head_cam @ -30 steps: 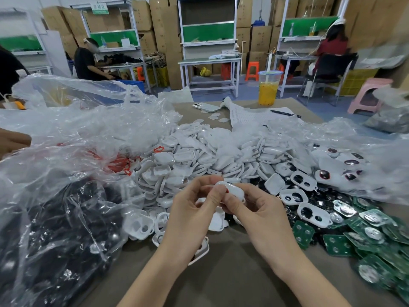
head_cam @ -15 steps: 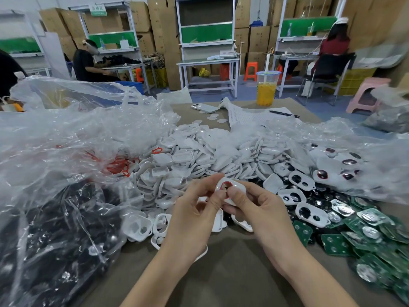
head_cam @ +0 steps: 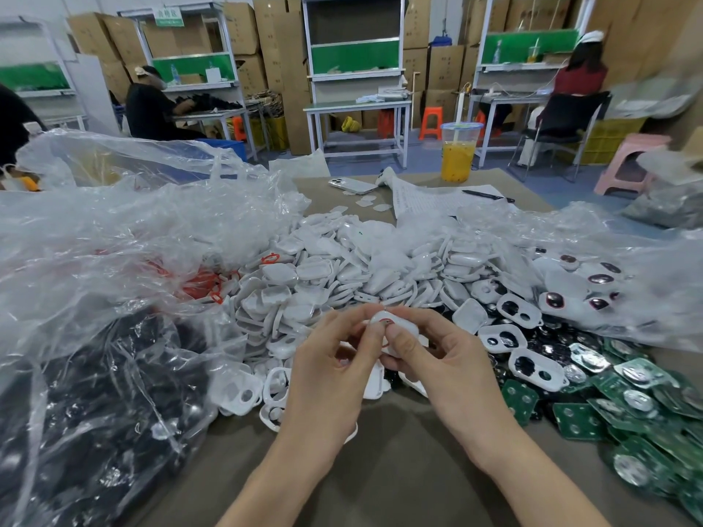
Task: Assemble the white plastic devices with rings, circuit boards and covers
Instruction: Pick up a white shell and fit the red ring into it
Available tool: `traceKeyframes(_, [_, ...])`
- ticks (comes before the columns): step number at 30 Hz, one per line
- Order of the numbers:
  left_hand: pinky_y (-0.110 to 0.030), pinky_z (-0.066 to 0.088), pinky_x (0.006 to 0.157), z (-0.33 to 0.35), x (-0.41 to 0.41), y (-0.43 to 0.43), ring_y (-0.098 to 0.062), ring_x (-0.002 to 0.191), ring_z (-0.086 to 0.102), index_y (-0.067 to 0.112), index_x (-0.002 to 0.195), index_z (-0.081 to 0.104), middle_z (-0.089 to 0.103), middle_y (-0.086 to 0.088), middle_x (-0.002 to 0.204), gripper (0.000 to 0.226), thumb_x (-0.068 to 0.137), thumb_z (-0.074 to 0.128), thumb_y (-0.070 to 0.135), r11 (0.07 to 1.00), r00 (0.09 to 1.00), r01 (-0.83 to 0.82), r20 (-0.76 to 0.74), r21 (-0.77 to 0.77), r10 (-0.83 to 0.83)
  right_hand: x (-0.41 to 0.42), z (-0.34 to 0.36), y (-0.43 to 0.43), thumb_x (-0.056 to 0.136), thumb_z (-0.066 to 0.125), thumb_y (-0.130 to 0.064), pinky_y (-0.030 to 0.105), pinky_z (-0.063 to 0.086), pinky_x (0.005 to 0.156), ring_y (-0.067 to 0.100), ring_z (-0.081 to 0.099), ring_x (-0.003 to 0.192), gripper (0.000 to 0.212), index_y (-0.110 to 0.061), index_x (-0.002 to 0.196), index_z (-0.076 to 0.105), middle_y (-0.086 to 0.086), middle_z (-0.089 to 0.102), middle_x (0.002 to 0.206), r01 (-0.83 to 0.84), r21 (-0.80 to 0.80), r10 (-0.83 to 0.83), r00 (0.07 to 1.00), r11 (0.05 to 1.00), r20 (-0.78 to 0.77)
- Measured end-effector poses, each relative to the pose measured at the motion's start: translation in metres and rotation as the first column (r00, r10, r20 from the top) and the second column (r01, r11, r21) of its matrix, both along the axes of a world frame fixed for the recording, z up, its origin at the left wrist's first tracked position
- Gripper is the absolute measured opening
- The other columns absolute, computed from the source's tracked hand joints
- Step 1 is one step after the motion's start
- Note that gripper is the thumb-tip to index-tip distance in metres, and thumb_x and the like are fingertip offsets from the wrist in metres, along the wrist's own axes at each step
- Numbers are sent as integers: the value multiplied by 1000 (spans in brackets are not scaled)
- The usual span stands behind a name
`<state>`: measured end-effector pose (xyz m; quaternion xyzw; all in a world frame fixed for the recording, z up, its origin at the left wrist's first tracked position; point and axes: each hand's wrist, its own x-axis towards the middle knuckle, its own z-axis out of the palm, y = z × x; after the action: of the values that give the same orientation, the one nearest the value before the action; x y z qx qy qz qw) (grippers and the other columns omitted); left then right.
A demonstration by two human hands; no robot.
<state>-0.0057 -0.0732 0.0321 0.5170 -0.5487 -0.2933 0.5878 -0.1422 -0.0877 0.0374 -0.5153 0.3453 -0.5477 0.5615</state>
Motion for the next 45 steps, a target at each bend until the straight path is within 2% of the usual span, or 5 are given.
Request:
traceKeyframes(8, [-14, 49, 73, 6, 6, 2, 0, 85, 65, 50, 105, 73, 64, 17, 102, 22, 93, 60, 37, 994, 994, 103, 24, -20, -103, -3, -3, -1, 85, 72, -35, 23, 58, 70, 15, 73, 83, 15, -23, 94, 74, 1, 76, 92, -16, -18, 14, 994, 1000, -108])
traceKeyframes(17, [-15, 54, 74, 4, 4, -2, -7, 91, 72, 31, 109, 73, 77, 8, 98, 18, 92, 69, 30, 986, 980, 137, -155, 91, -121, -3, -7, -3, 80, 71, -46, 23, 59, 71, 17, 76, 76, 23, -31, 96, 77, -1, 77, 86, 49, 3, -49, 991, 999, -124])
traceKeyframes(24, [-29, 52, 90, -1, 2, -2, -3, 104, 69, 44, 108, 72, 75, 17, 108, 21, 96, 66, 29, 993, 990, 86, -119, 78, -76, 0, -5, -2, 81, 72, -40, 25, 60, 70, 15, 74, 80, 21, -22, 92, 76, 1, 74, 88, 13, -1, -13, 998, 1000, -62])
traceKeyframes(34, [-11, 53, 62, 5, -12, 2, -6, 77, 73, 31, 95, 75, 77, 5, 92, 15, 82, 71, 35, 986, 947, 162, -274, -39, -166, 6, -6, -3, 90, 66, -34, 31, 60, 74, 27, 75, 81, 8, -30, 85, 72, 8, 74, 101, -34, 16, 34, 999, 999, 12])
traceKeyframes(45, [-13, 46, 74, -3, -14, -1, 1, 88, 64, 54, 104, 65, 70, 21, 95, 18, 97, 60, 39, 999, 996, -25, 82, -44, 29, 20, -19, -2, 103, 56, -26, 45, 58, 79, 13, 75, 76, 15, -30, 92, 64, -3, 74, 89, 224, -70, -234, 952, 972, -198])
